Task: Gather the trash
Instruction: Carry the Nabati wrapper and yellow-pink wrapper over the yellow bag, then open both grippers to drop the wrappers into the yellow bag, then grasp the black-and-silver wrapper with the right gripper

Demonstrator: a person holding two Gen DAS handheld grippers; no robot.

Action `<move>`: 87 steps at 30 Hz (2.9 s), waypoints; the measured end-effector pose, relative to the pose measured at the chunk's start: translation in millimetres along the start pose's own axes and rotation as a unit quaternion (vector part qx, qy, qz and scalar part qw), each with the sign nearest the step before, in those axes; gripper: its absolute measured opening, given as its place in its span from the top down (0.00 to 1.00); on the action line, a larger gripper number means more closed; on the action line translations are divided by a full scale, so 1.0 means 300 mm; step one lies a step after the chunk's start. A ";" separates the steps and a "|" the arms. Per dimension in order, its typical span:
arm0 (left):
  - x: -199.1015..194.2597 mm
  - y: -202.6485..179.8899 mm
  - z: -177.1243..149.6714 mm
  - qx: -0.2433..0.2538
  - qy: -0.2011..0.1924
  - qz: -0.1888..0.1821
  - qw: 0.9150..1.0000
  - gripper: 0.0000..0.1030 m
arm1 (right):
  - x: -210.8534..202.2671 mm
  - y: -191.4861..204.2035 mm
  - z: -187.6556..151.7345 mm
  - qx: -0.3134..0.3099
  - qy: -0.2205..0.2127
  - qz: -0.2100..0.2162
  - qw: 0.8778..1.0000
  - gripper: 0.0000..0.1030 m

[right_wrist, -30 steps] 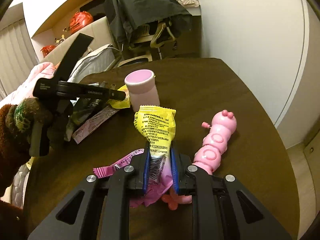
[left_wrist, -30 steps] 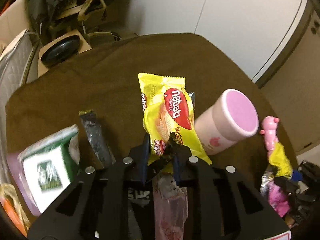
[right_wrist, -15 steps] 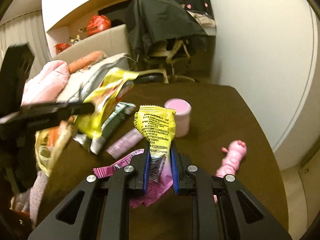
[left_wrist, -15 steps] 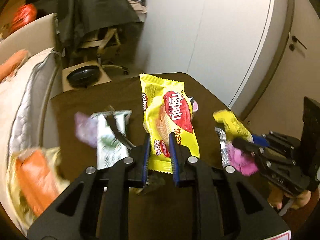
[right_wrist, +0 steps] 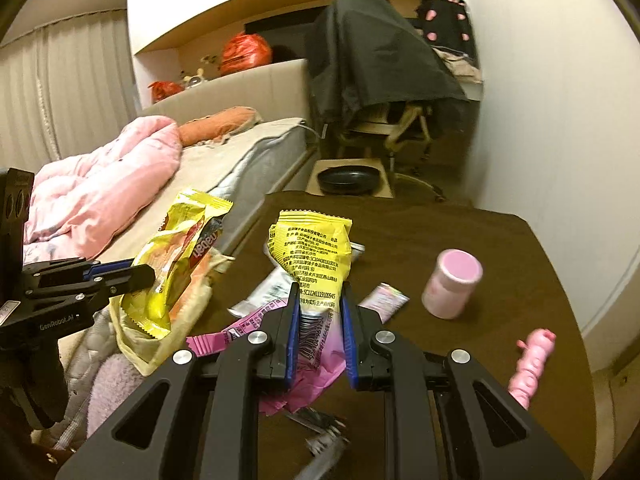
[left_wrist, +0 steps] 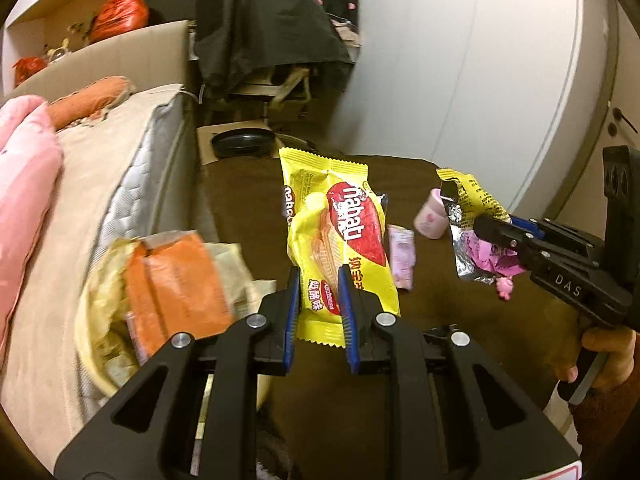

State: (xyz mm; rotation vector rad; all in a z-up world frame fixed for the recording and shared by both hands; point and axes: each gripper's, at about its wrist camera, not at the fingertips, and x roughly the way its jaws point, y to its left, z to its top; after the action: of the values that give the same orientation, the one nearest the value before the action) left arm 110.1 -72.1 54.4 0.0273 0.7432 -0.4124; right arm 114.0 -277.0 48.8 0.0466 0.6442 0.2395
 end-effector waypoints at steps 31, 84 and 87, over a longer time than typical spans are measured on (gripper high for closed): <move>0.162 0.632 -0.202 -0.145 0.102 0.035 0.983 0.82 | 0.696 0.570 0.016 -0.105 0.157 0.113 0.975 0.83; 0.007 0.267 -0.069 -0.059 -0.015 0.041 0.997 0.65 | 0.177 0.169 0.025 -0.039 -0.003 0.021 0.999 0.38; 0.046 0.185 -0.062 -0.045 -0.007 0.024 0.999 0.65 | 0.112 0.069 0.004 -0.031 0.001 0.002 1.000 0.38</move>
State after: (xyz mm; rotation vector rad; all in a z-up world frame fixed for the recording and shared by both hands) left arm 127.7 -22.9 24.9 -0.0416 0.7460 -0.3327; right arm 136.5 -249.1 32.5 -0.0115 0.6381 0.2621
